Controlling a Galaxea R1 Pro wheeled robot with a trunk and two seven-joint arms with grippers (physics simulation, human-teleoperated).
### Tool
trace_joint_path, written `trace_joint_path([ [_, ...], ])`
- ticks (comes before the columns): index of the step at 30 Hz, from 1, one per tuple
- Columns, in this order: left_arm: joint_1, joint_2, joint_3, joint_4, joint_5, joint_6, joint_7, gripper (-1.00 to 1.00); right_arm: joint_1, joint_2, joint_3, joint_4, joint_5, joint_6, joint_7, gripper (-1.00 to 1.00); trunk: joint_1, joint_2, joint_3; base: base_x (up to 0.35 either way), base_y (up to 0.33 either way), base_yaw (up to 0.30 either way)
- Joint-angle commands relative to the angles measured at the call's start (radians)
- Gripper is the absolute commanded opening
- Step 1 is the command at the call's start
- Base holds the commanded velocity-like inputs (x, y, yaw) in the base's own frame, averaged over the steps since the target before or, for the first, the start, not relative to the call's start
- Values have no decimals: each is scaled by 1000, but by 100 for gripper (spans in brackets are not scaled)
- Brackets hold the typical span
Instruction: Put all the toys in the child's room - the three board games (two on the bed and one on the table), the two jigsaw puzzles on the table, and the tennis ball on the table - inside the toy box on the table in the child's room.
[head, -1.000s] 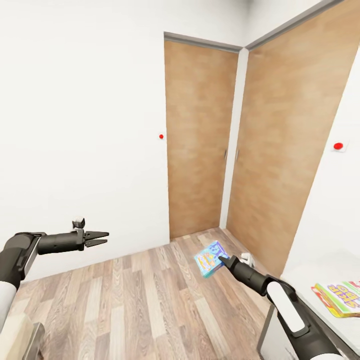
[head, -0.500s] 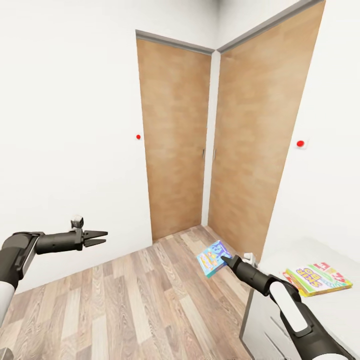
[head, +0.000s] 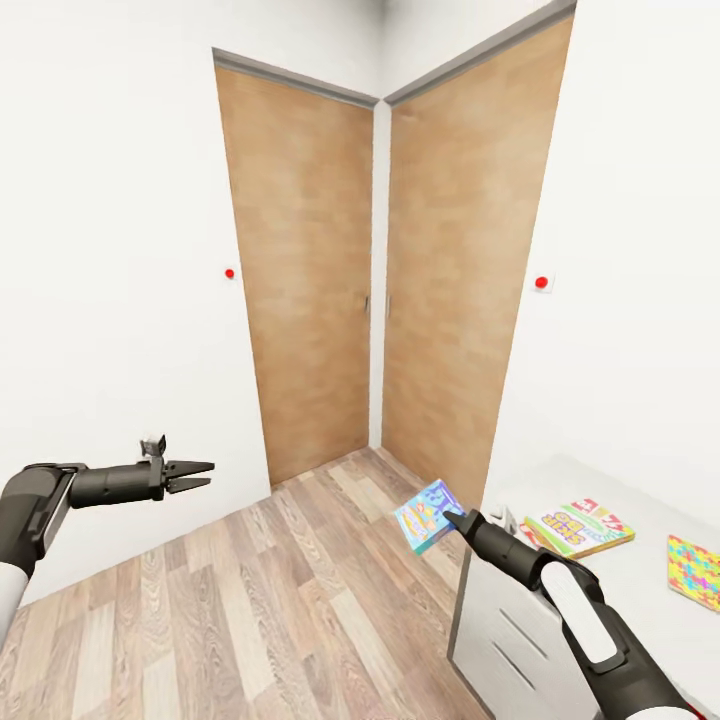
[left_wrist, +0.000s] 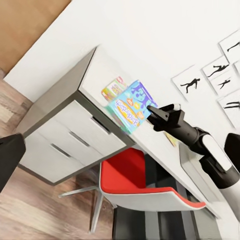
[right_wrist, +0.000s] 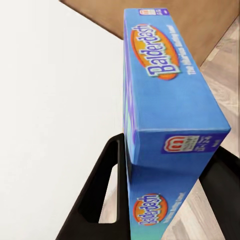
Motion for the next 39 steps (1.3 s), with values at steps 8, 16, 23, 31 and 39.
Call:
trace_joint_path([
  [8,0,1,2,-1,-6,8,-6,100,0,-13,1,-175,-2,94,-6,-100,0,-1,-11,0,0,-187],
  [16,0,1,2,-1,-5,8,-6,100,0,-42,-95,-318,-6,217,-6,-100,0,-1,-22,0,0,-148],
  [23,0,2,3,-1,-6,7,-6,100,0,-35,-129,-319,-4,224,-2,-100,0,-1,-27,0,0,-82],
  [31,0,16,5,-1,-5,5,-6,100,0,-32,-132,-301,-6,221,2,-100,0,-1,-28,0,0,-219],
  [39,0,22,6,-1,-5,4,-6,100,0,-32,-146,-265,-7,221,6,-100,0,-1,-27,0,0,-279],
])
